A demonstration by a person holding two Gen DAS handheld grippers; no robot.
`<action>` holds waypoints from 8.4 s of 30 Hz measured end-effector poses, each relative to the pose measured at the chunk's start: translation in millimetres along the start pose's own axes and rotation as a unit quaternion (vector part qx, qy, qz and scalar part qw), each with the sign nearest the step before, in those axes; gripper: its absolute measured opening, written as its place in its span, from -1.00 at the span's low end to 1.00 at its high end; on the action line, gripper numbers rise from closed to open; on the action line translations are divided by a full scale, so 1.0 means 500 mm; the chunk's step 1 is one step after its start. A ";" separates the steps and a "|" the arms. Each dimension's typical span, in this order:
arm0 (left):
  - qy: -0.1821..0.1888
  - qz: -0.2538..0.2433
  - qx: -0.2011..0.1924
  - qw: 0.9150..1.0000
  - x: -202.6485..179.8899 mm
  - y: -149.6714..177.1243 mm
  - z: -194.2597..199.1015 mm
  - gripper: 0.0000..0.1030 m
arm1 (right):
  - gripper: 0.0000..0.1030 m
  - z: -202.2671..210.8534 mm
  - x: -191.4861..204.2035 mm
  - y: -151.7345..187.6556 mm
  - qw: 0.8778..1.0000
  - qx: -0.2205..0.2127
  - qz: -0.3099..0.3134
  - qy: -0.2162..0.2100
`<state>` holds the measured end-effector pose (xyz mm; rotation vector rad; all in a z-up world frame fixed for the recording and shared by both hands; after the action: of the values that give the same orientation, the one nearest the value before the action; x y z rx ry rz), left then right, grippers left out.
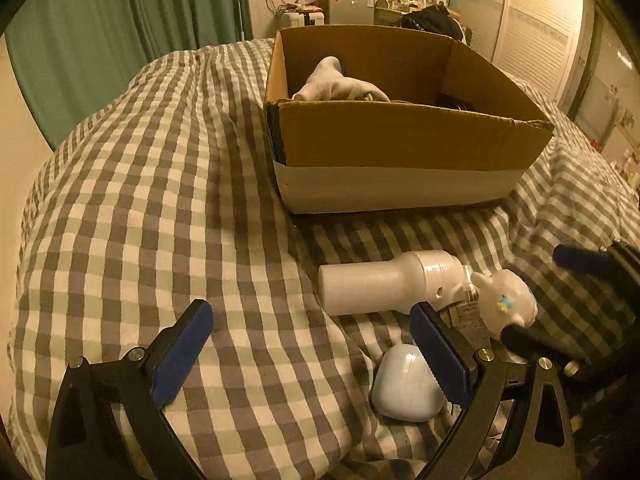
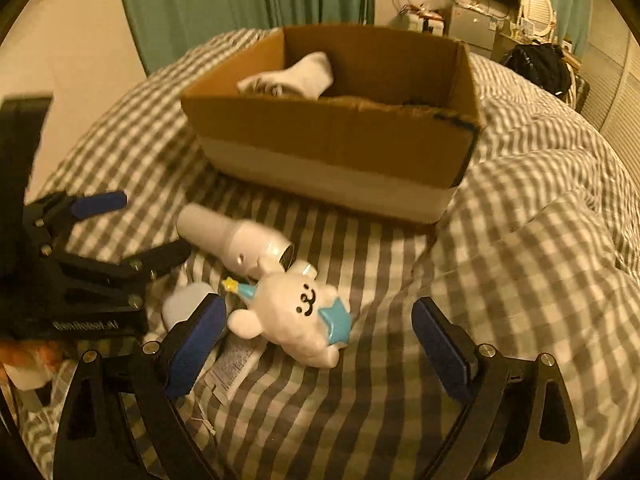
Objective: Organize objects
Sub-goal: 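Grasp the white earbuds case with left gripper while right gripper grasps the white plush bunny, then lower earbuds case and plush bunny into the box and open both grippers, then grasp the white tube with right gripper while left gripper grasps the white hair dryer, then carry hair dryer and tube into the box and open both grippers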
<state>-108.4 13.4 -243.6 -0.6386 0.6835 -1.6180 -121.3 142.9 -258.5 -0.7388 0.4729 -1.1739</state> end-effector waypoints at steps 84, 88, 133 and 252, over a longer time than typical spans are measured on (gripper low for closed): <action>0.076 -0.063 -0.051 0.994 -0.079 -0.346 -0.204 0.01 | 0.15 -0.123 -0.190 -0.410 0.994 -0.104 -0.035 0.015; 0.074 -0.055 -0.049 0.995 -0.079 -0.342 -0.192 0.18 | 0.16 -0.124 -0.199 -0.401 0.994 -0.102 -0.044 0.019; -0.013 -0.054 -0.077 0.995 0.000 -0.104 0.051 0.97 | 0.70 0.100 -0.016 -0.153 0.992 -0.104 -0.023 0.070; 0.080 -0.014 -0.066 0.995 -0.057 -0.399 -0.122 0.20 | -0.56 -0.055 -0.122 -0.446 0.991 -0.122 0.026 0.036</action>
<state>-281.9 71.0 -138.7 -0.6195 0.9079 -1.6715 -305.5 148.9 -116.3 -0.8913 0.7015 -1.1085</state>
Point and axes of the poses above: each gripper's, at about its wrist camera, not at the fingertips, and z roughly against the way its jaws point, x to its left, y to its underside, the point moved 10 cm from there along -z, roughly the way its jaws point, and after that the axes turned 14 degrees about -x, right-handed, at the moved point
